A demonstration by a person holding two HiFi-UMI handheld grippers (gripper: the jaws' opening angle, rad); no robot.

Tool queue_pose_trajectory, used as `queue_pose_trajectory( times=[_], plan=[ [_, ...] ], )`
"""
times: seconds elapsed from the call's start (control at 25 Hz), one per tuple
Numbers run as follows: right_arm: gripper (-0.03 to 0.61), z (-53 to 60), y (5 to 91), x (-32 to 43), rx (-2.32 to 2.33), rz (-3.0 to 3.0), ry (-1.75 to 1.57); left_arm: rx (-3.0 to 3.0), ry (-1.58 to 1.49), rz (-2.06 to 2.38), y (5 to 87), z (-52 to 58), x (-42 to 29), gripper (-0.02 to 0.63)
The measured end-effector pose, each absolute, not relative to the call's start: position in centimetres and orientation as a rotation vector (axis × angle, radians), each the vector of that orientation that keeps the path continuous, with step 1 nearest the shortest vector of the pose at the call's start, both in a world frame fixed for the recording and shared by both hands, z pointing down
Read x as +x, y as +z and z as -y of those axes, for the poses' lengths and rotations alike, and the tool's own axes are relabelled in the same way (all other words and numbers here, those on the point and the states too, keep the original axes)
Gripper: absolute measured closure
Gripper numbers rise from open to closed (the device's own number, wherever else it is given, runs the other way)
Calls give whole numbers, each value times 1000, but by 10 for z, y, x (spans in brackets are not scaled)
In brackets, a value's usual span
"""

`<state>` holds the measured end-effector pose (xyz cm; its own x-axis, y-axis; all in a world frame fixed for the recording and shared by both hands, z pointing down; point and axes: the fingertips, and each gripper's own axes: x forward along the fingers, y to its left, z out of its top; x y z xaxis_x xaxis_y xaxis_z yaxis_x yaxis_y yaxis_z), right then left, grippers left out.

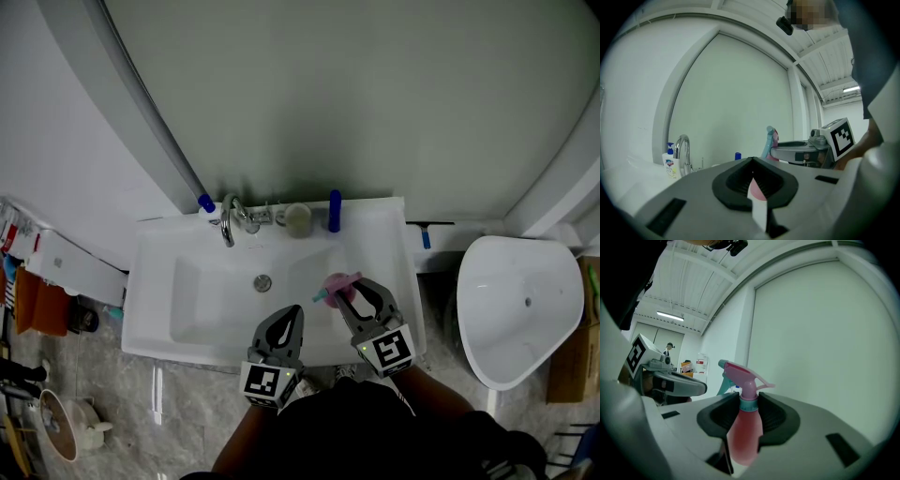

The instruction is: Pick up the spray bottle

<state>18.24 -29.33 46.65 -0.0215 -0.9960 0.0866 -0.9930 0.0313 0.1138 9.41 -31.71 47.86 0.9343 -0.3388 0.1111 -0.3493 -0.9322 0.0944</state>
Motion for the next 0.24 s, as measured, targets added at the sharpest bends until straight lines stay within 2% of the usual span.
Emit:
queue_pose_trajectory(
  times=[0.24],
  plan=[
    [449,293,469,184,2105,2145,-38,2972,155,527,481,312,91,617]
  ],
)
